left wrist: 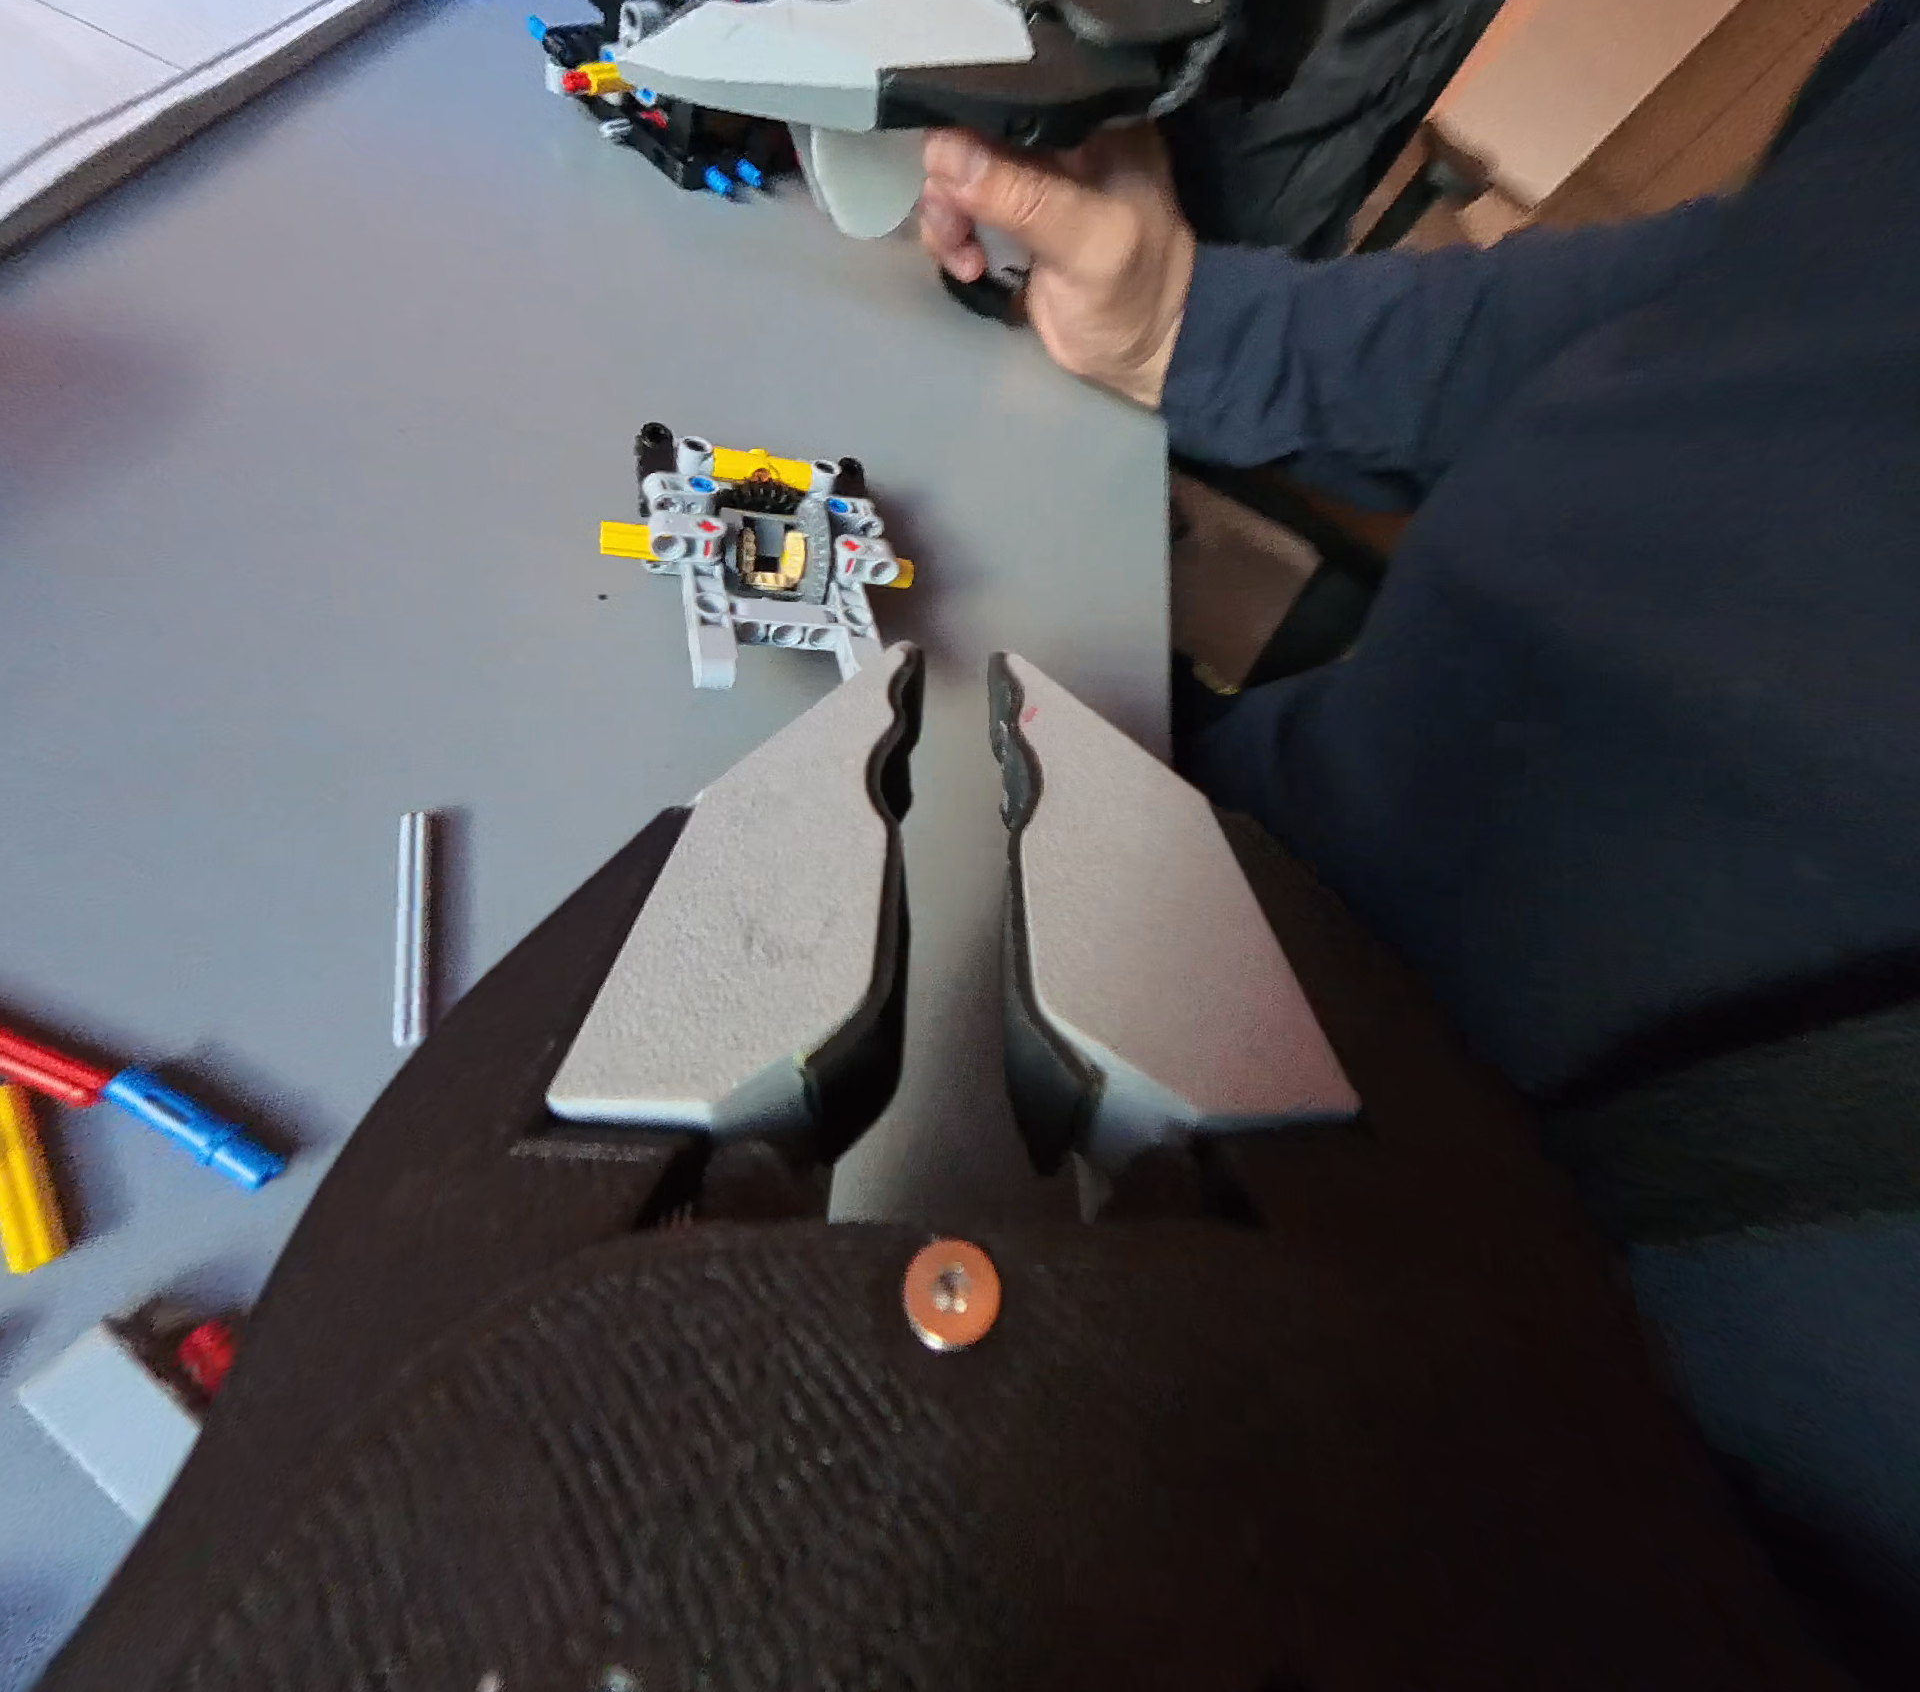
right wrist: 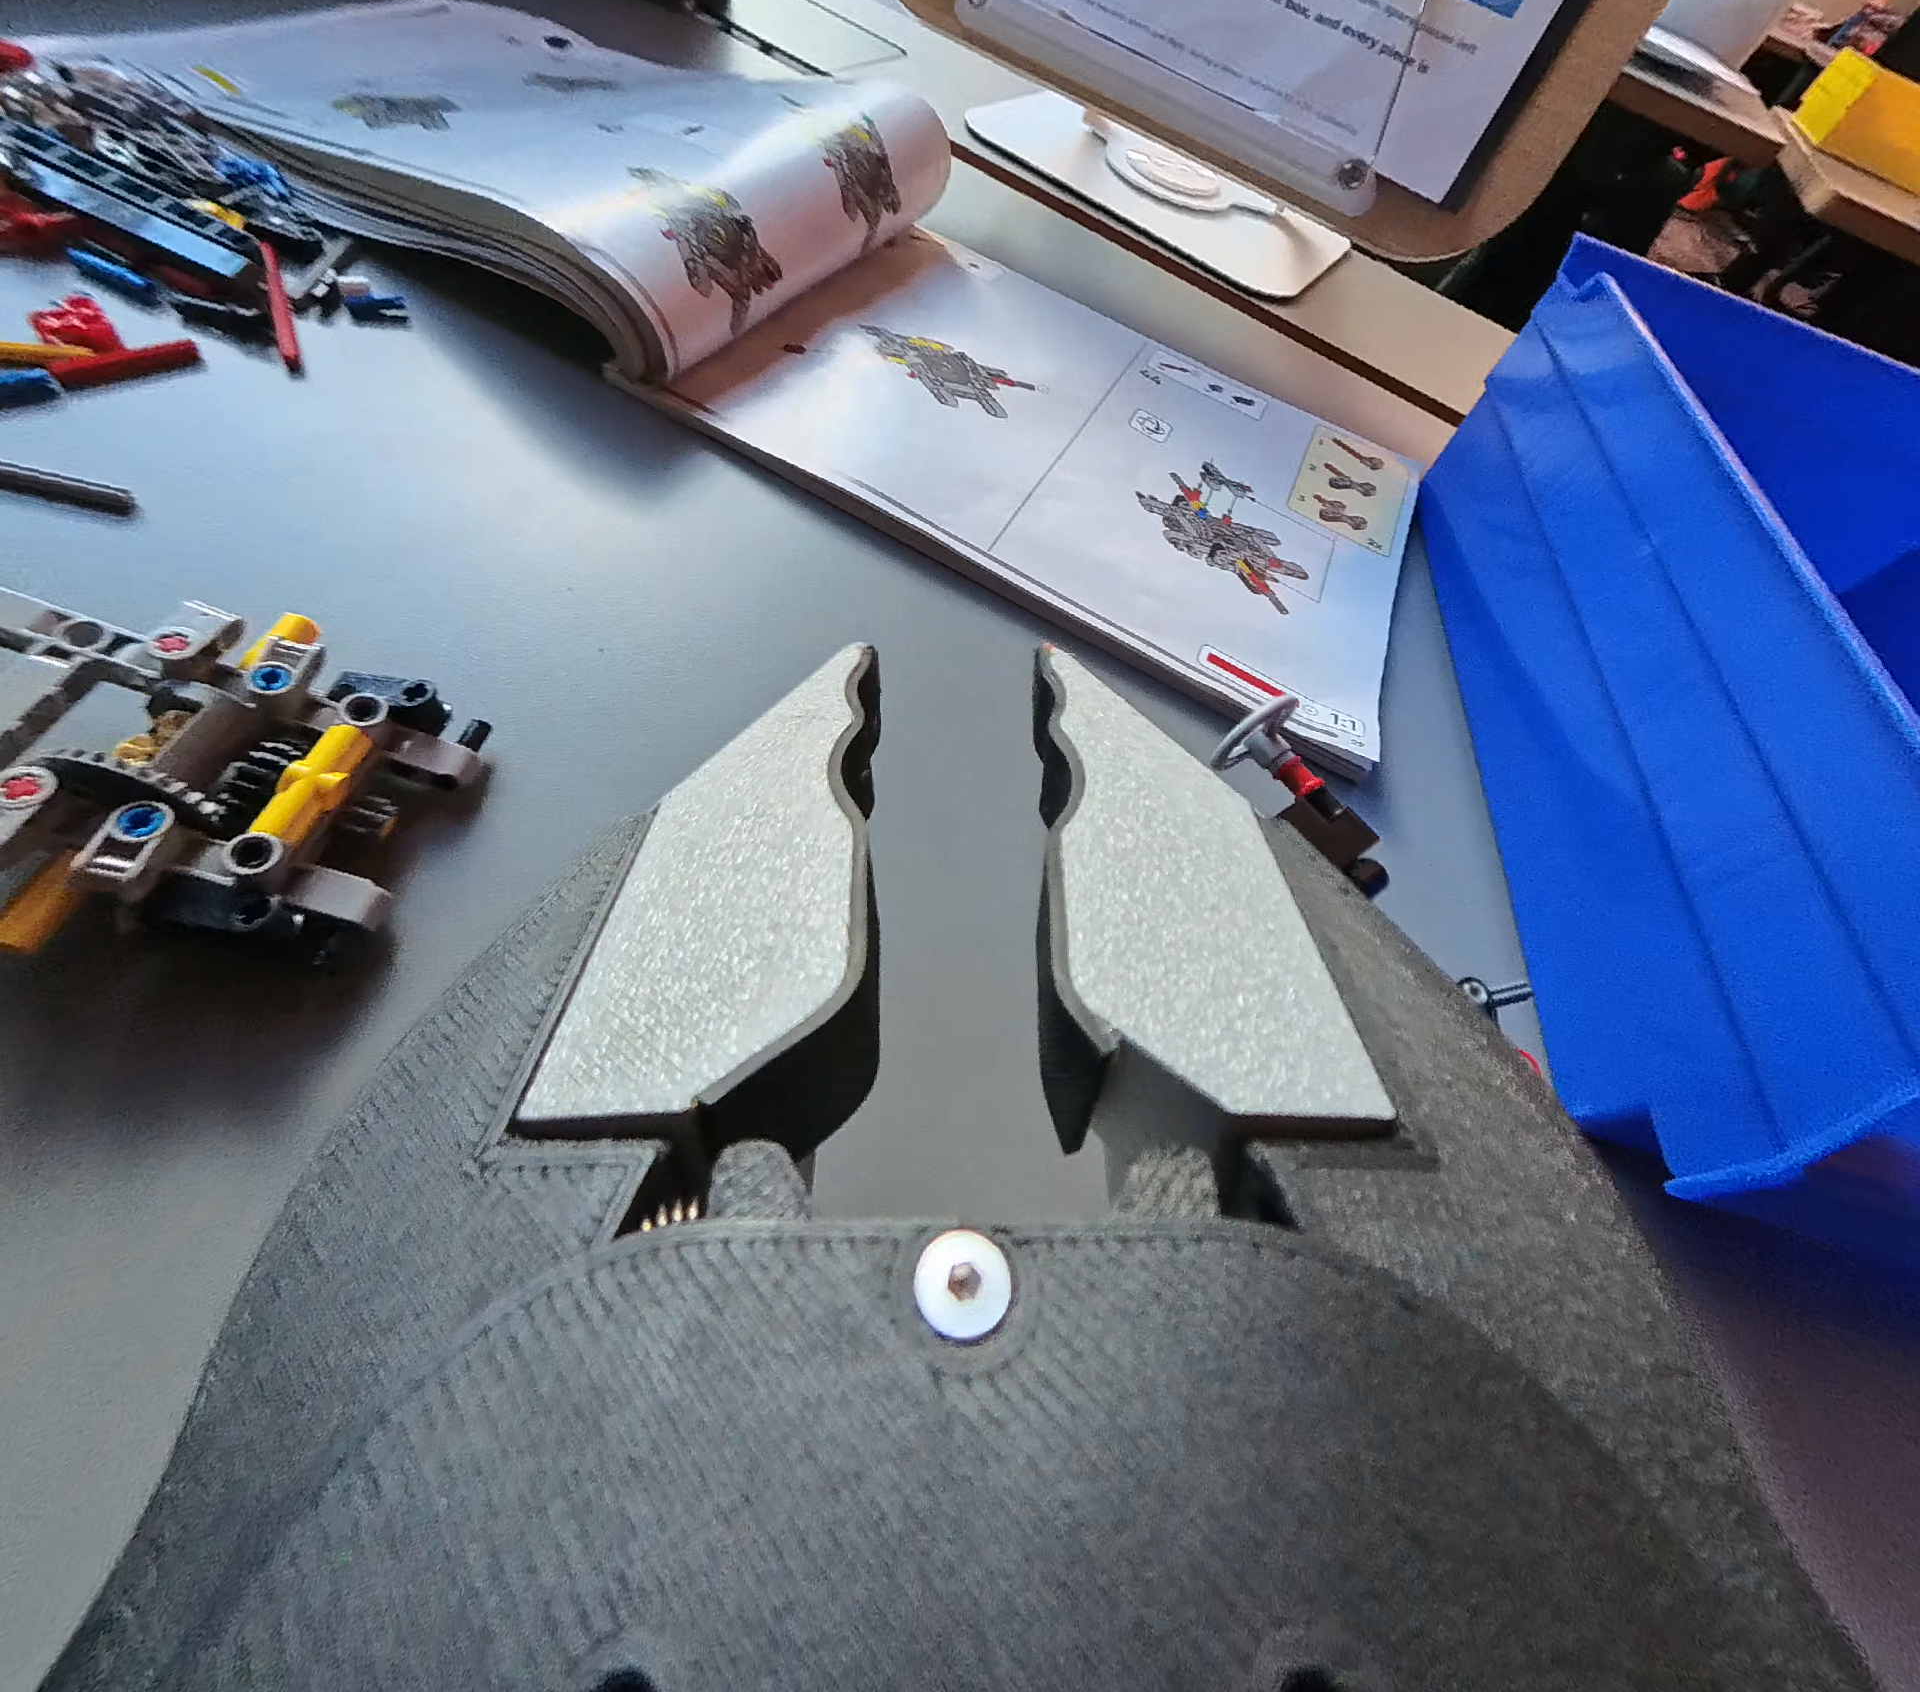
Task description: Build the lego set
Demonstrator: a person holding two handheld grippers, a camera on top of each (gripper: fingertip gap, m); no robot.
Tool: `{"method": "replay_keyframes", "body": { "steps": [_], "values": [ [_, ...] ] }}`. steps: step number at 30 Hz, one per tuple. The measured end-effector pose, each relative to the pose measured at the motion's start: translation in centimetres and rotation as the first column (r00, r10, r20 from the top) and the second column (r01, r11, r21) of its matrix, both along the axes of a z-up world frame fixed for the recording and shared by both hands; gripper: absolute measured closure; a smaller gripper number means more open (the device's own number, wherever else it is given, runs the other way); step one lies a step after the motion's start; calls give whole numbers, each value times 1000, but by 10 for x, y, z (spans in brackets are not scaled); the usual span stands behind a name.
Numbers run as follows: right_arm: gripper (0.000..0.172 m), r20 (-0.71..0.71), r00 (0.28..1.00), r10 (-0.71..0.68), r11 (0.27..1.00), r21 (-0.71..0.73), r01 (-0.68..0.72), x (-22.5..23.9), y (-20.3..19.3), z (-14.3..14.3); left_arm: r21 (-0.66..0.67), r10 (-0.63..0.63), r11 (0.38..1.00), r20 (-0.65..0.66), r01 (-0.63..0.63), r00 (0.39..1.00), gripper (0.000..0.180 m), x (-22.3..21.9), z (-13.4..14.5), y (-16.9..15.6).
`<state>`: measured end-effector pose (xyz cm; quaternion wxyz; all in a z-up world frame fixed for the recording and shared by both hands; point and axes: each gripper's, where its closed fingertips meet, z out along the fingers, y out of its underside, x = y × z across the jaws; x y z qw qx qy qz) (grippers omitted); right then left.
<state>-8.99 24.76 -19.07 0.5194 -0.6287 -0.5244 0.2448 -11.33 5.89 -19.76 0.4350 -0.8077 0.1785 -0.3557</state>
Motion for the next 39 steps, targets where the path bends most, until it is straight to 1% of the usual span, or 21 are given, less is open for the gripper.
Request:
{"method": "replay_keyframes", "body": {
  "steps": [2, 4, 9, 20, 27, 32, 39],
  "values": [
    [145, 24, 1000, -14, 1000, 5, 14, -1, 3, -3, -7, -20, 1000, 92, 21, 996, 175, -2, 7, -2],
    [145, 42, 999, -22, 1000, 4, 21, -2, 5, -6, 5, -29, 1000, 130, 29, 991, 179, -4, 12, -4],
    [146, 45, 999, -25, 1000, 8, 25, -2, 5, -6, 5, -60, 998, 84, 60, 995, 180, 2, 8, -8],
    [146, 45, 998, -34, 999, 15, 33, -1, 6, -6, 17, -49, 999, 45, 48, 998, 180, 2, 6, -8],
    [146, 41, 998, -39, 999, 21, 39, -1, 7, -5, 17, -40, 999, 71, 39, 997, 180, 0, 8, -8],
    [146, 39, 999, -34, 999, 27, 33, -1, 6, -5, 19, -44, 999, 47, 43, 998, 180, 1, 6, -8],
    [146, 52, 998, -29, 999, 40, 27, -2, 4, -6, 14, -39, 999, 67, 38, 997, 180, -1, 8, -7]
  ]
}}
